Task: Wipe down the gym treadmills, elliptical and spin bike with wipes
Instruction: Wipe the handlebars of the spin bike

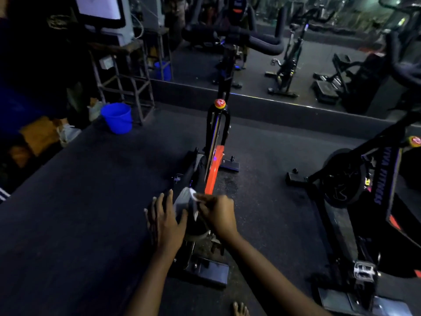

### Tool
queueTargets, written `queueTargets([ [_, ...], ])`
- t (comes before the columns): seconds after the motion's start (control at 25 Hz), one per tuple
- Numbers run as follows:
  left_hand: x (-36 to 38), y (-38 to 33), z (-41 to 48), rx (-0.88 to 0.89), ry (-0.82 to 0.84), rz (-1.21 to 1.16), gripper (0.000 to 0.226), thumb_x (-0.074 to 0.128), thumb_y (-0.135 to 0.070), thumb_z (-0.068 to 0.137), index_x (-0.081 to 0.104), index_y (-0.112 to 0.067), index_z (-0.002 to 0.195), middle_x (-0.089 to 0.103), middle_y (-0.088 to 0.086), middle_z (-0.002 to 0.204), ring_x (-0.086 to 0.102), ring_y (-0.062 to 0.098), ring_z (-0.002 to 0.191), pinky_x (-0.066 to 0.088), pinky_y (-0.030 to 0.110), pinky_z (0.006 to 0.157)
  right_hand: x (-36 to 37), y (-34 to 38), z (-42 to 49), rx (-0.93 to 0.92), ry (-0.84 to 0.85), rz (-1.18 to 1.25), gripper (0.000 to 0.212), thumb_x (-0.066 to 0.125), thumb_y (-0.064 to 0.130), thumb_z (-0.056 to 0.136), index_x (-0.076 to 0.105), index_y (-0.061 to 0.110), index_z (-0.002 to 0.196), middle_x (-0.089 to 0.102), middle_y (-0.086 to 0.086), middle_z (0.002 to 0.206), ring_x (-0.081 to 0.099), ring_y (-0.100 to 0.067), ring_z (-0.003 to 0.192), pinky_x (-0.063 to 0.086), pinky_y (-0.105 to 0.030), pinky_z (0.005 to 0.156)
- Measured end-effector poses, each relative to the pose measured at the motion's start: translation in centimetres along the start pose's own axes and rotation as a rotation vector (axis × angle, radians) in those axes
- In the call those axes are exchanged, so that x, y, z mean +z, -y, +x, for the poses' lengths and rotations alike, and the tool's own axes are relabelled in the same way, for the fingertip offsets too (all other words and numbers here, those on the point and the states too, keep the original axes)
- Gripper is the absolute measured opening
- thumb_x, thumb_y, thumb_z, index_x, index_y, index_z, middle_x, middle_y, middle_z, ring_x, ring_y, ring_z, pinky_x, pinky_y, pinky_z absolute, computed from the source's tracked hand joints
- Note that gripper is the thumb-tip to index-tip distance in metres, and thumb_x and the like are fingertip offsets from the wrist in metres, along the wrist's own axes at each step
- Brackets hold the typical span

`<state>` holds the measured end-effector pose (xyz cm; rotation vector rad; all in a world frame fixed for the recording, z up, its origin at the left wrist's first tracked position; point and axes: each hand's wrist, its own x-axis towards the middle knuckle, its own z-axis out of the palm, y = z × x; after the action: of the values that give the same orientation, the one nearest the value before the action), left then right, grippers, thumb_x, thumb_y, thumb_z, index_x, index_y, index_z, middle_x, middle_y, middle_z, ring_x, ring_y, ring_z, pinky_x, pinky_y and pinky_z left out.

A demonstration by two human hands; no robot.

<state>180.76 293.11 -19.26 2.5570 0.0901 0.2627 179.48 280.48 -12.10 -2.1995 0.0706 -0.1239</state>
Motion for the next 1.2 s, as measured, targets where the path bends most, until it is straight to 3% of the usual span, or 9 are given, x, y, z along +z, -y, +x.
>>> queueTargets([
  [0.08,0.4,-0.4,-0.7,-0.002,-0.1,0.055,0.061,0.044,-0.045,0.085,0.053,-0.007,0.132,0.051,0.021,0.134,0.043,0.041,0.129,0.026,0.058,0.107,-0.4,0.5,4.4,-0.148,0.057,-0.099,0.031,0.059,0.001,0.083,0.069,0.012,0.11,0.068,-0.008,0.106,0.057,0.003,0.093,0.037,-0.001,0.068],
  [0.28,2.4,-2.7,-0.9,-0.133,-0.191,0.185,0.063,0.04,-0.051,0.079,0.063,-0.007,0.119,0.058,0.019,0.127,0.048,0.034,0.124,0.019,0.047,0.108,3.3,1.0,14.3,-0.55,0.574,-0.583,0.029,0.053,0.01,0.087,0.064,0.0,0.113,0.065,-0.022,0.108,0.06,-0.034,0.101,0.042,-0.035,0.085],
  [0.44,4.0,-5.8,-1.2,-0.306,-0.179,0.282,0.061,0.038,-0.051,0.081,0.063,-0.011,0.12,0.056,0.017,0.13,0.053,0.034,0.122,0.022,0.045,0.106,5.9,2.1,15.7,-0.925,0.888,-0.843,0.03,0.045,0.01,0.093,0.061,-0.002,0.116,0.062,-0.026,0.112,0.057,-0.038,0.107,0.041,-0.041,0.089],
  [0.6,4.9,-7.5,-1.0,-0.439,-0.222,0.344,0.059,0.036,-0.048,0.086,0.06,-0.011,0.125,0.056,0.015,0.132,0.05,0.033,0.125,0.021,0.041,0.109,5.8,1.8,17.2,-1.278,0.871,-0.961,0.039,0.042,0.007,0.094,0.053,0.013,0.13,0.059,-0.021,0.122,0.053,-0.037,0.112,0.038,-0.038,0.091],
  [0.8,5.2,-8.1,-0.9,-0.499,-0.227,0.423,0.059,0.033,-0.051,0.09,0.058,-0.014,0.127,0.055,0.012,0.133,0.049,0.032,0.127,0.021,0.042,0.11,3.5,-0.7,22.0,-1.322,0.895,-1.0,0.042,0.045,0.007,0.089,0.056,0.016,0.128,0.062,-0.015,0.12,0.055,-0.032,0.112,0.04,-0.036,0.09],
  [0.92,5.4,-8.1,-0.9,-0.514,-0.231,0.445,0.064,0.023,-0.057,0.094,0.057,-0.015,0.129,0.055,0.01,0.134,0.045,0.03,0.128,0.022,0.042,0.11,0.4,-0.4,25.0,-1.29,0.988,-0.948,0.038,0.057,0.022,0.091,0.056,0.02,0.128,0.061,-0.018,0.119,0.054,-0.032,0.114,0.039,-0.032,0.088],
  [1.0,5.5,-8.1,-0.9,-0.516,-0.238,0.448,0.064,0.027,-0.057,0.092,0.057,-0.016,0.129,0.055,0.009,0.134,0.046,0.03,0.128,0.022,0.043,0.109,0.0,-0.6,26.7,-1.208,0.926,-0.967,0.036,0.057,0.028,0.091,0.059,0.016,0.125,0.061,-0.021,0.117,0.054,-0.033,0.113,0.038,-0.03,0.086],
  [1.08,5.5,-8.1,-0.8,-0.517,-0.234,0.458,0.062,0.033,-0.056,0.088,0.059,-0.016,0.127,0.057,0.01,0.132,0.049,0.032,0.126,0.023,0.043,0.108,1.0,-1.6,26.1,-1.155,0.82,-0.947,0.039,0.057,0.027,0.09,0.057,0.015,0.127,0.061,-0.02,0.116,0.056,-0.035,0.111,0.04,-0.033,0.089],
  [1.2,5.4,-8.2,-0.8,-0.52,-0.212,0.491,0.066,0.025,-0.059,0.091,0.059,-0.016,0.127,0.057,0.011,0.132,0.048,0.032,0.127,0.022,0.043,0.107,2.3,-3.6,21.2,-1.185,0.885,-0.724,0.04,0.049,0.012,0.09,0.054,0.016,0.129,0.057,-0.011,0.126,0.055,-0.028,0.115,0.043,-0.036,0.096],
])
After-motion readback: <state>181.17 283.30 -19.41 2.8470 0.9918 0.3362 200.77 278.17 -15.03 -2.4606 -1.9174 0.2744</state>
